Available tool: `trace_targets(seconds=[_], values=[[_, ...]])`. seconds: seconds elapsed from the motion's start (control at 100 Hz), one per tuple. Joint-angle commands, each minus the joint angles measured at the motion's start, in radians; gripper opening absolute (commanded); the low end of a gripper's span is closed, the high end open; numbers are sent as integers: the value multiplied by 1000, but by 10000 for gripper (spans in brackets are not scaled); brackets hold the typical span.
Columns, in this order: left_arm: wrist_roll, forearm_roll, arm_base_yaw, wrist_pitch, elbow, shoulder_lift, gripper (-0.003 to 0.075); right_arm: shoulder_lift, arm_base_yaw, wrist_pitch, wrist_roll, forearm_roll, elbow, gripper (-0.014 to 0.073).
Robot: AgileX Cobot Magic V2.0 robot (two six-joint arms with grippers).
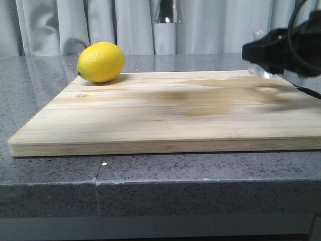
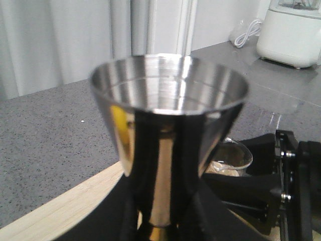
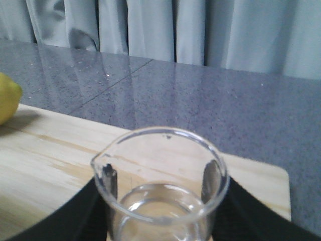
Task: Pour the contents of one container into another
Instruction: 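Lift the glass beaker and move it above the held jigger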
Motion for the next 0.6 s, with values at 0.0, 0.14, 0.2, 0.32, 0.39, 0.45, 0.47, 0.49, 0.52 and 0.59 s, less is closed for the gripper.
trace_targets(seconds=[0.0, 0.14, 0.2, 0.32, 0.39, 0.45, 0.47, 0.49, 0.52, 0.59], values=[[-7, -13, 0, -64, -32, -46, -19, -80, 2, 5, -9, -47, -78, 234], [-9, -13, -3, -45, -32, -41, -19, -133, 2, 135, -9, -139, -181, 234], [-9, -13, -10, -42, -32, -41, -19, -151, 2, 166, -9, -173, -223, 234], [-9, -11, -23, -42, -28, -41, -19, -181, 2, 238, -9, -224, -299, 234], [-9, -11, -31, -42, -26, -41, -19, -191, 4, 268, -9, -255, -339, 234], [-9, -11, -37, -42, -26, -41, -19, -197, 15, 296, -9, -263, -369, 234], [-9, -11, -41, -42, -26, -41, -19, -199, 21, 307, -9, -265, -379, 234], [-9, -11, -43, -42, -26, -41, -19, -199, 28, 317, -9, -265, -389, 234], [-9, -11, -47, -42, -26, -41, -19, -201, 37, 327, -9, -277, -400, 234], [-9, -11, -54, -42, -26, -41, -19, -203, 58, 347, -9, -319, -425, 234]])
